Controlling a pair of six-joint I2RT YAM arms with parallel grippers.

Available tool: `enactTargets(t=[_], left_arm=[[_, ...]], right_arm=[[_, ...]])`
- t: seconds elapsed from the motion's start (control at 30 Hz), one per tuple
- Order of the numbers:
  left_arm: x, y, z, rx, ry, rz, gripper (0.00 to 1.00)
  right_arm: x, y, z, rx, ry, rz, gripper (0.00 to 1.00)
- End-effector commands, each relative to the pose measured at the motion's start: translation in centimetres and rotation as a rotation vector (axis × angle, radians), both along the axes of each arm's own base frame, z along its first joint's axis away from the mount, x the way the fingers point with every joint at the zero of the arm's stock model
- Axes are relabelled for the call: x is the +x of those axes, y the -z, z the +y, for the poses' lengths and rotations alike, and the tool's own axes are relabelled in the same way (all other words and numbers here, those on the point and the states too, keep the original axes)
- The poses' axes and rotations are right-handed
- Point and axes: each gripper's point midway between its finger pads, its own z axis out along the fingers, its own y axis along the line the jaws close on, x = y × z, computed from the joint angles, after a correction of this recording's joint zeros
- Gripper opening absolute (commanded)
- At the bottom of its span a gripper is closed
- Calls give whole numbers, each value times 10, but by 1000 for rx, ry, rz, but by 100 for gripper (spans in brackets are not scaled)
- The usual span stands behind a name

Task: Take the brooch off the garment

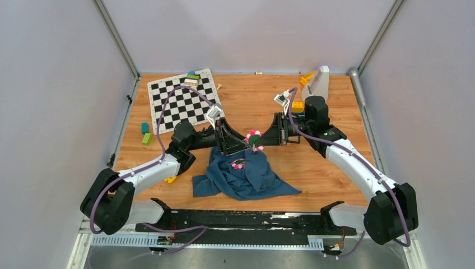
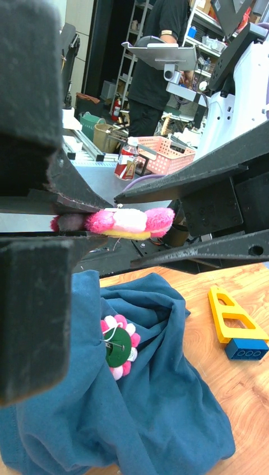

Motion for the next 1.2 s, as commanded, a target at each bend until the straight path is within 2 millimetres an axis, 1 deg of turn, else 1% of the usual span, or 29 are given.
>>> enactTargets(t=[0.0,0.03,0.1,0.23,0.27,0.33,0.43,0.5,0.53,0.57,0.6,0.63,0.7,0.87,0.97,1.03,1.07,1.17], left_arm=[[-2,-32,-3,-72,35,-75,51],[-2,-30,-4,-70,41,-74,45],[-2,-29,-6,-68,52,-71,39],[-3,-25,-9,-66,66,-64,32],[-3,-24,-10,-65,66,-62,27],[0,-23,-11,-63,60,-52,22],[2,-24,-12,-69,50,-45,18],[3,-26,-12,-75,46,-47,10],[3,-27,-12,-77,41,-46,3],[4,-25,-12,-73,35,-38,0],[6,-24,-11,-66,24,-25,0],[7,-24,-11,-63,18,-20,0],[9,-22,-11,-49,3,8,0],[14,-16,-8,3,-36,78,0],[13,-19,-6,3,-45,92,0],[12,-21,-5,4,-57,111,0],[13,-20,-4,13,-64,134,0],[16,-24,-1,18,-100,171,0]], right_arm=[[-1,-8,4,24,-30,-39,0],[1,-10,5,32,-32,-58,0],[1,-11,6,35,-33,-65,0],[0,-11,8,37,-38,-65,0],[0,-12,8,37,-38,-64,0],[-1,-12,8,39,-42,-66,0],[-1,-11,8,38,-43,-67,0],[-1,-11,8,37,-40,-69,2],[0,-10,8,34,-35,-69,11],[1,-9,8,31,-22,-70,27],[3,-9,8,26,-3,-76,41],[4,-9,7,23,17,-90,50],[6,-9,5,18,47,-130,60],[1,-12,-3,19,86,-231,63],[-3,-11,-8,15,118,-289,65],[-2,-6,-12,3,163,-323,69],[-2,-1,-16,-5,186,-336,70],[-1,11,-24,-12,262,-387,78]])
